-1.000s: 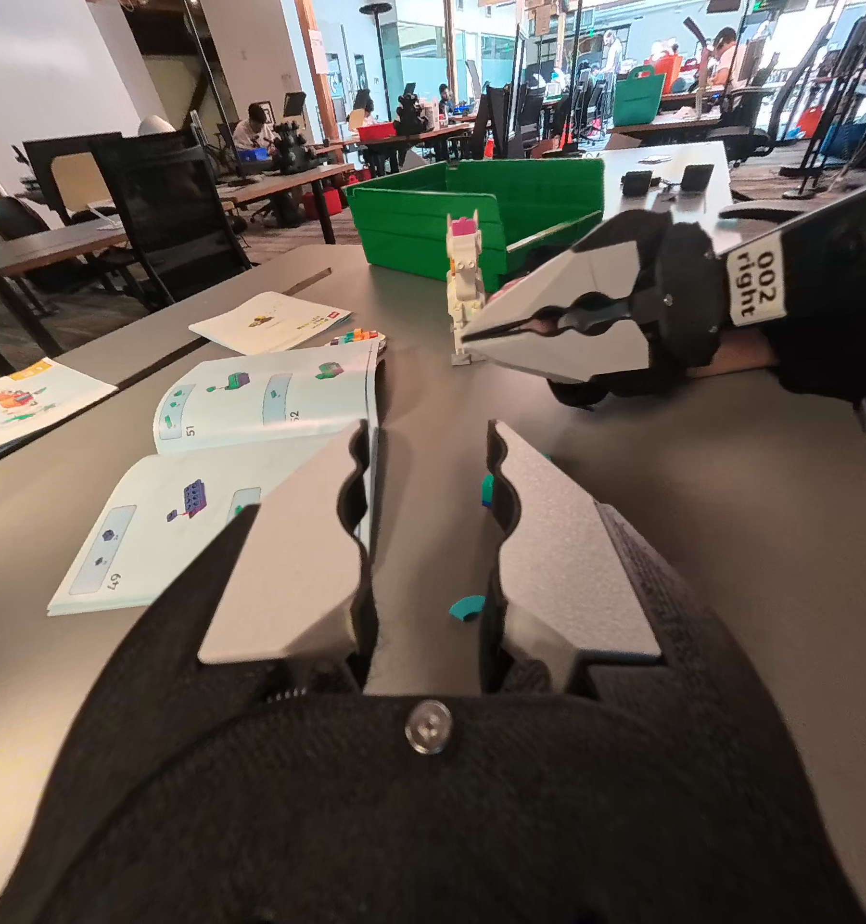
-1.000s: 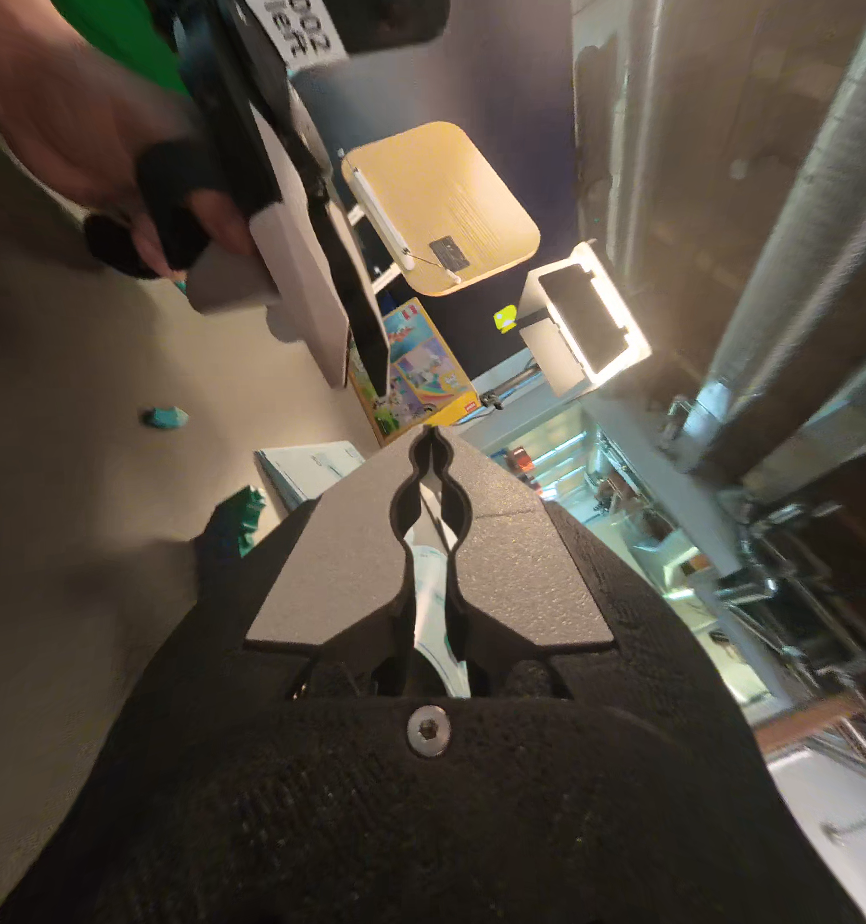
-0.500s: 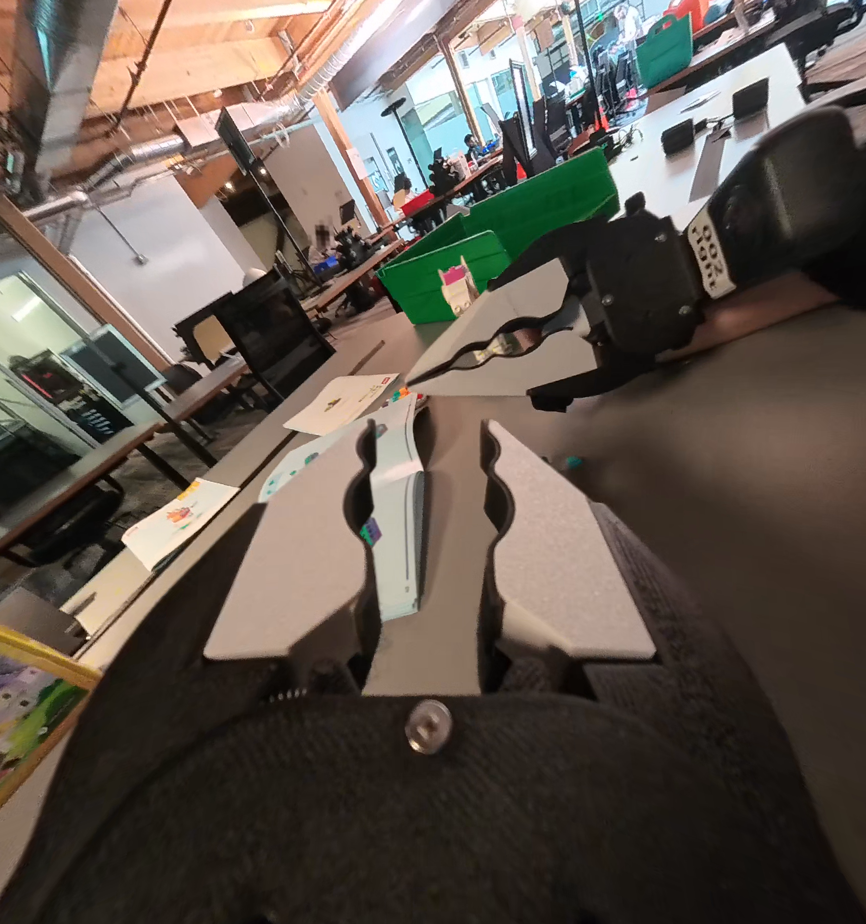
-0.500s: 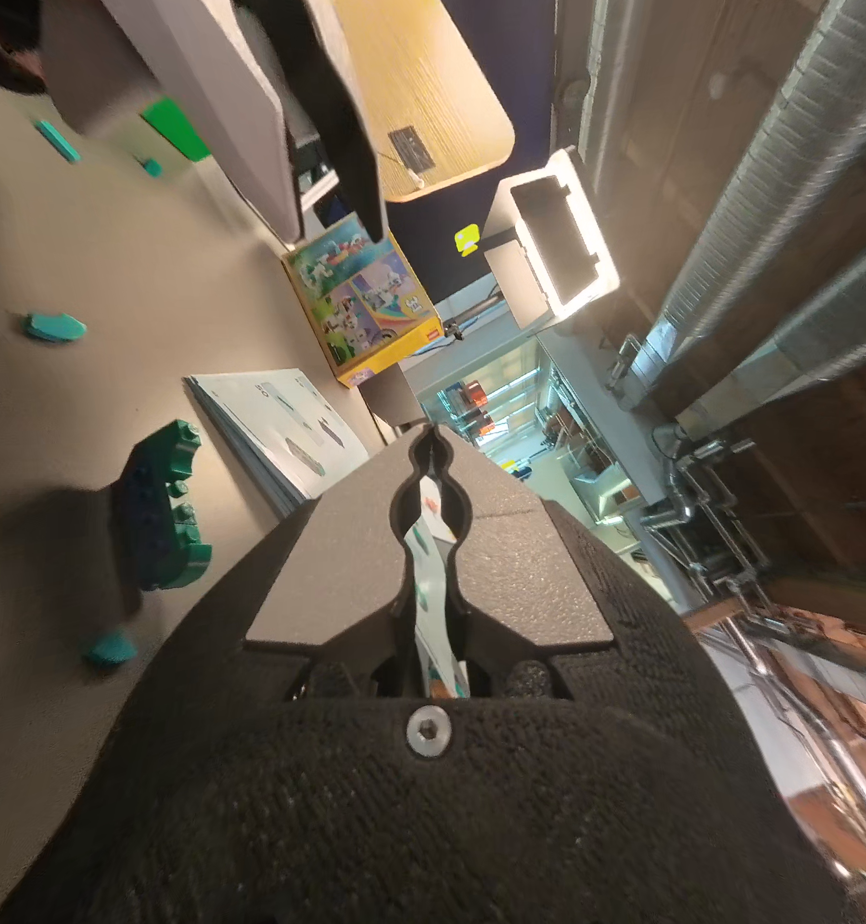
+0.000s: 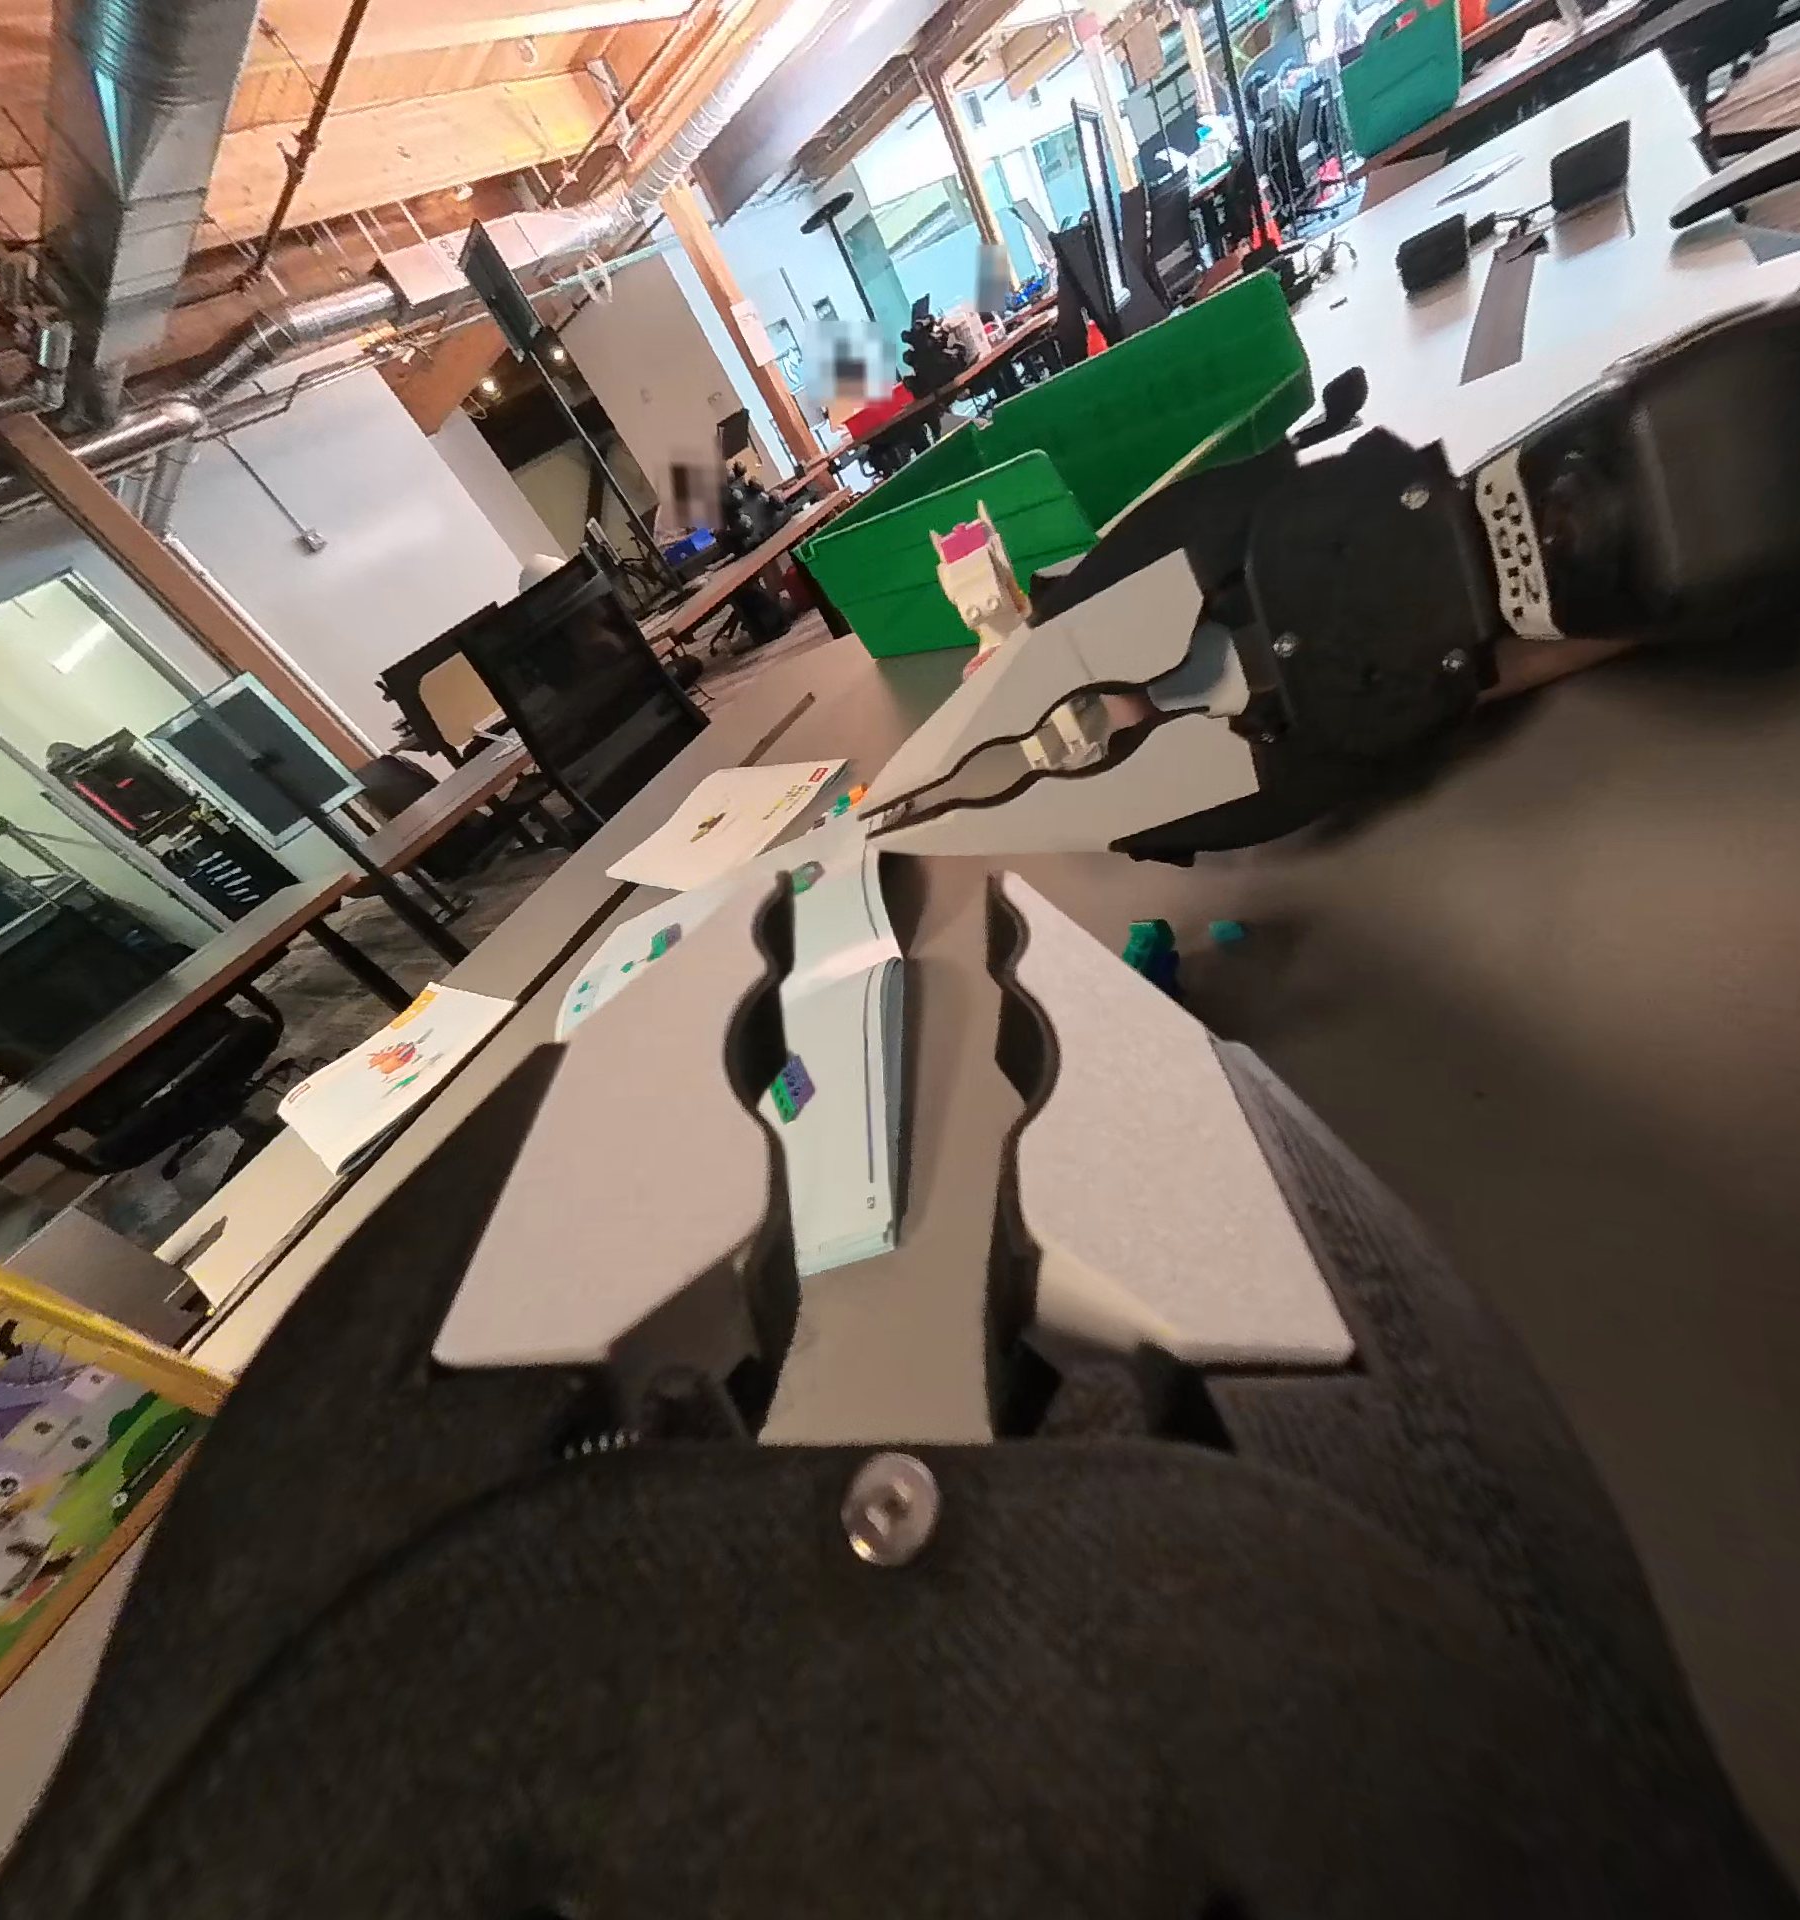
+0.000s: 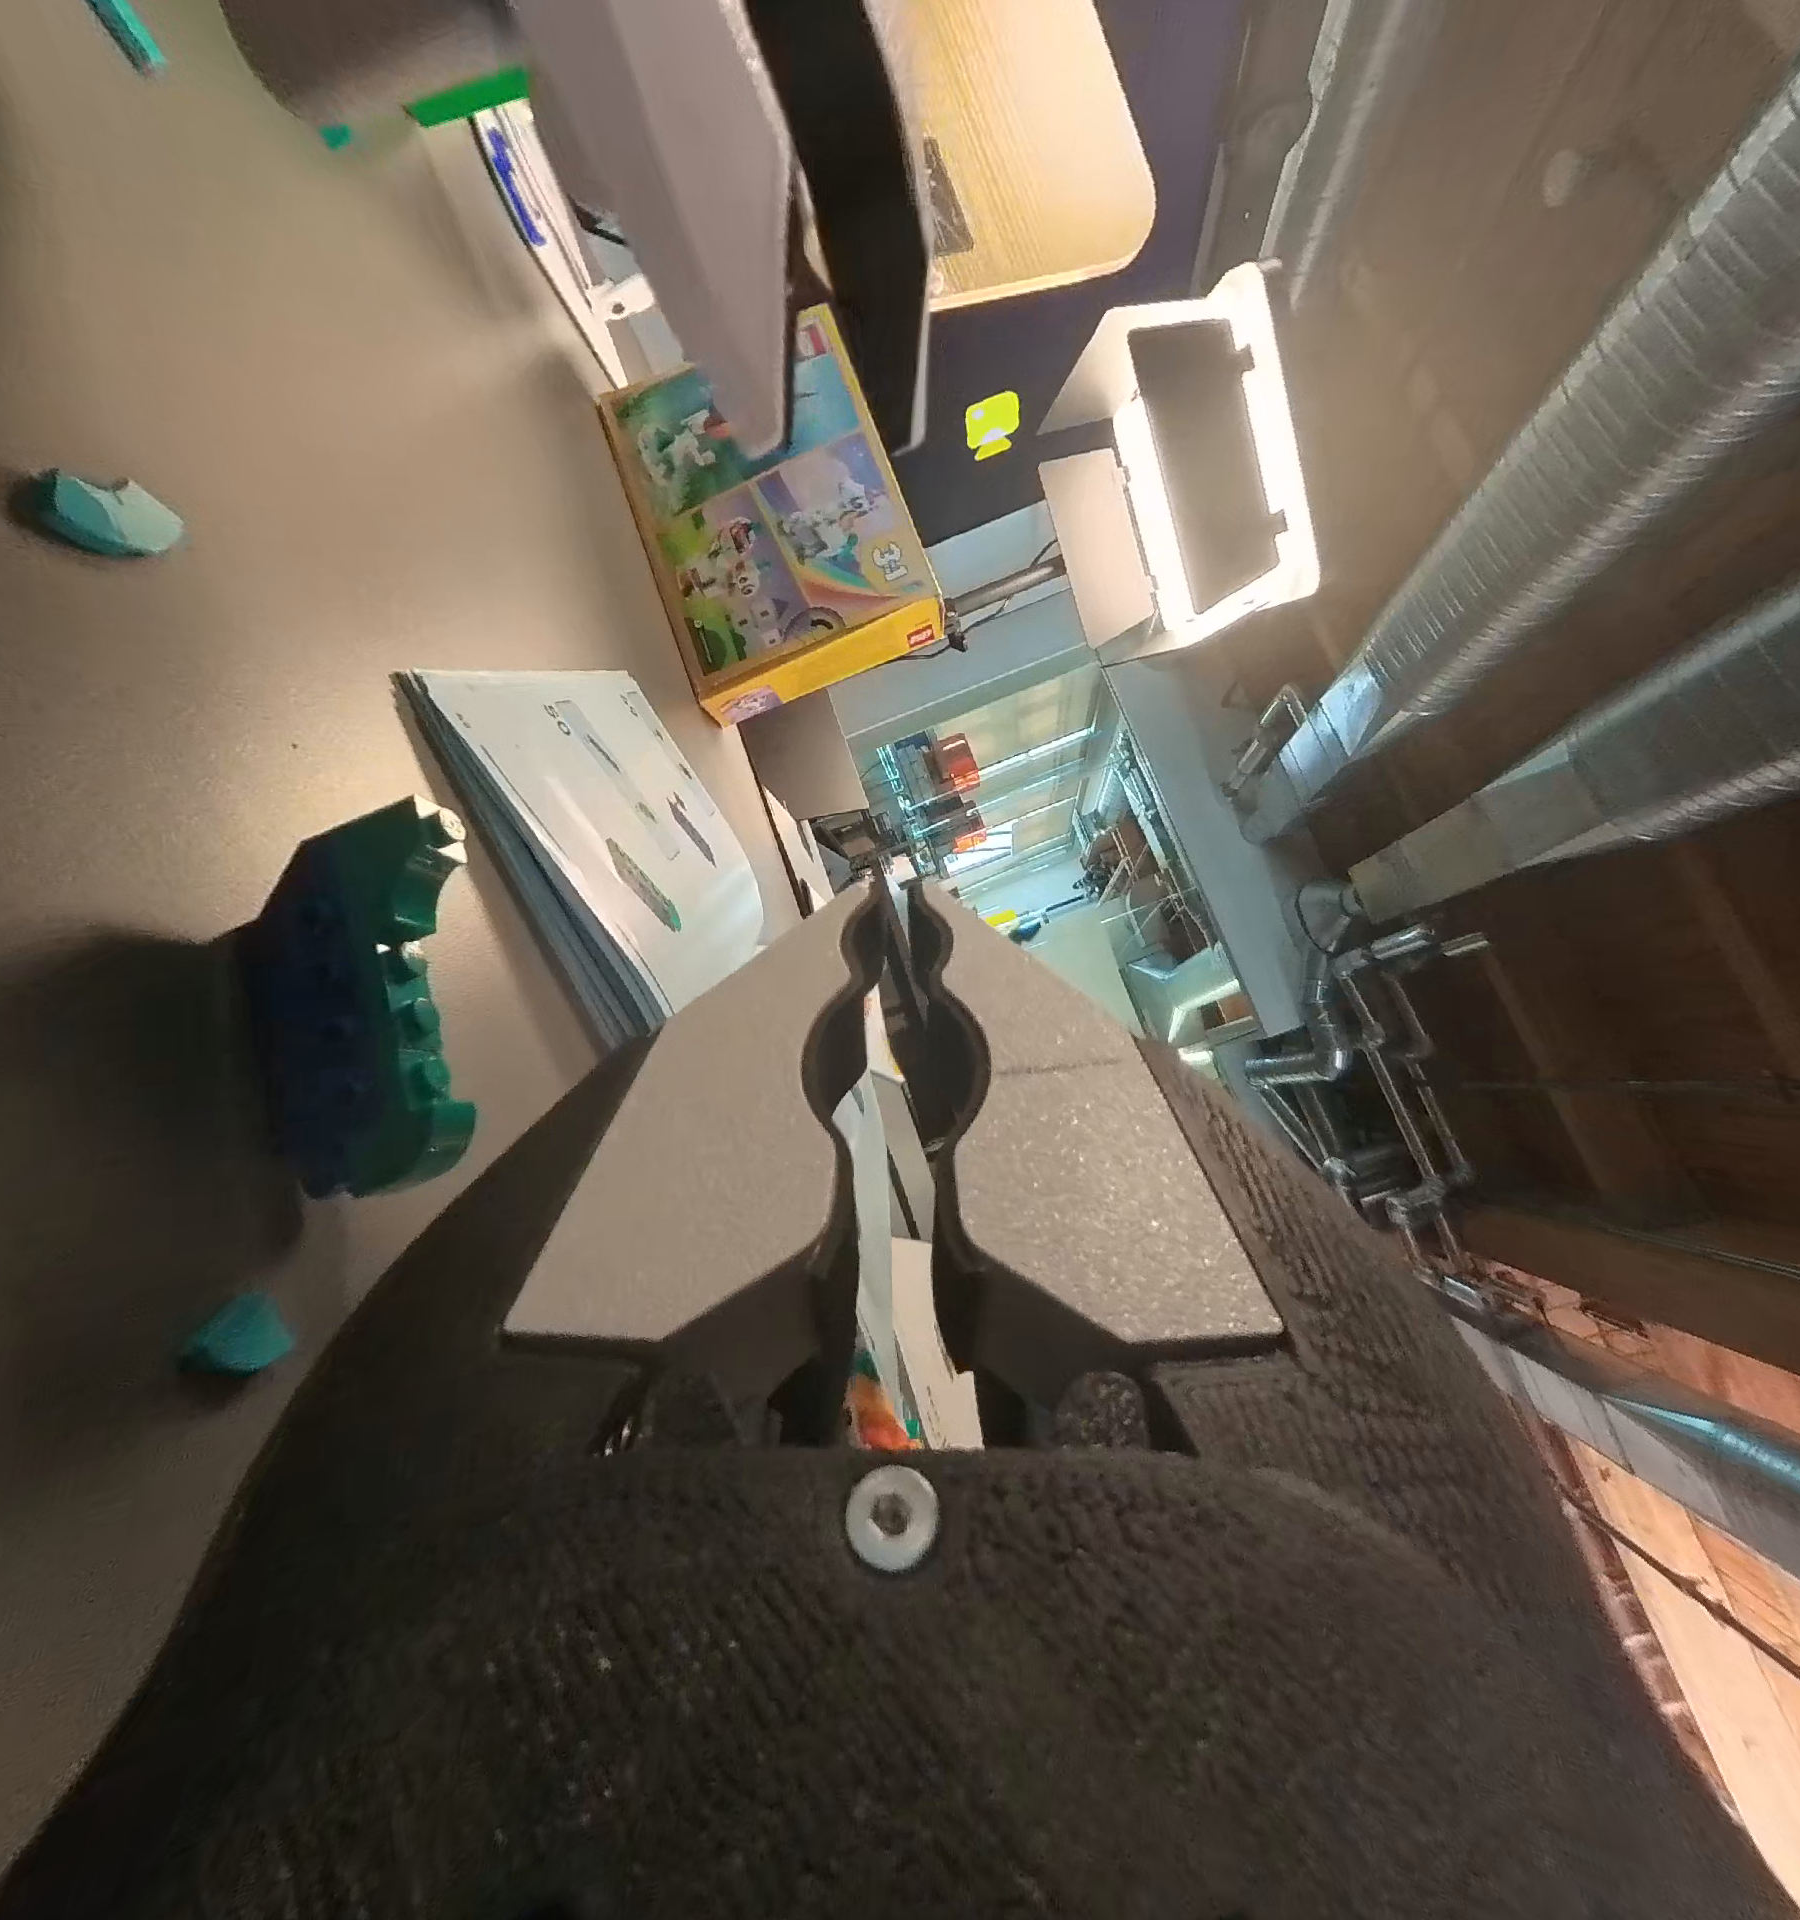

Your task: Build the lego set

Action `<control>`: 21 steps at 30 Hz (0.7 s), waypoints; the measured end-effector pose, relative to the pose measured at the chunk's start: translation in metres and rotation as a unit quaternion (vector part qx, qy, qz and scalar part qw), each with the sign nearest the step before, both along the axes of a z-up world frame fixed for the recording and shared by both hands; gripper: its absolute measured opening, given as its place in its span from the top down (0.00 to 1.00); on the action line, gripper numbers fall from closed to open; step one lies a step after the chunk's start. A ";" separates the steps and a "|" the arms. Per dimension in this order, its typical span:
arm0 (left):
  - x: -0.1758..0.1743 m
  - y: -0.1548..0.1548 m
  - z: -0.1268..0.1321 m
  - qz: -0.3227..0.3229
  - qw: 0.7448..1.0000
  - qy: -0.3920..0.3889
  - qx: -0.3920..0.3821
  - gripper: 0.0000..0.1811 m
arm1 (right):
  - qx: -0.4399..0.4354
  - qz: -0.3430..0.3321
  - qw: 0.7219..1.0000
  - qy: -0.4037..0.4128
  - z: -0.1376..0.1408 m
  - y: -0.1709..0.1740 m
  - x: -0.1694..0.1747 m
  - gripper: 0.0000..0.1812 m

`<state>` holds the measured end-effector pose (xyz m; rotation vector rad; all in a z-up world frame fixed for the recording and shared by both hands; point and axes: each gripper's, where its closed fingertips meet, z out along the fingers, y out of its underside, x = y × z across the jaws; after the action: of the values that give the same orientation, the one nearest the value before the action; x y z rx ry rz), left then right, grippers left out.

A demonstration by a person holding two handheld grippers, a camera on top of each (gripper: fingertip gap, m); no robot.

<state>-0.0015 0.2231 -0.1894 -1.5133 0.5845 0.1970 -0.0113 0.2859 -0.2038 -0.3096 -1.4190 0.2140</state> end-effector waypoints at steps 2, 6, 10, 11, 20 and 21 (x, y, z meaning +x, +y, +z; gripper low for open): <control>0.002 0.000 -0.002 -0.002 1.000 0.007 -0.003 0.80 | -0.001 0.000 1.000 -0.001 0.000 0.000 0.000 0.99; 0.000 0.001 -0.003 0.003 1.000 0.007 -0.005 0.80 | -0.009 0.002 1.000 0.000 0.000 0.000 -0.001 0.99; -0.002 0.000 0.003 0.010 1.000 0.001 0.008 0.80 | -0.026 0.002 1.000 0.003 0.002 0.003 0.000 0.99; -0.002 -0.001 0.007 0.013 1.000 0.001 0.016 0.79 | -0.033 0.002 0.999 0.004 0.003 0.004 0.000 0.99; 0.013 -0.035 0.063 0.021 0.978 0.061 0.198 0.81 | -0.216 0.123 0.962 -0.114 0.011 -0.024 -0.029 0.97; 0.016 -0.036 0.063 0.019 0.976 0.069 0.204 0.81 | -0.238 0.133 0.951 -0.144 0.014 -0.027 -0.041 0.96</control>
<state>0.0145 0.1867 -0.1262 -1.1178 0.5848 0.4288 -0.0524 0.2584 -0.1898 -0.5617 -1.6889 0.7654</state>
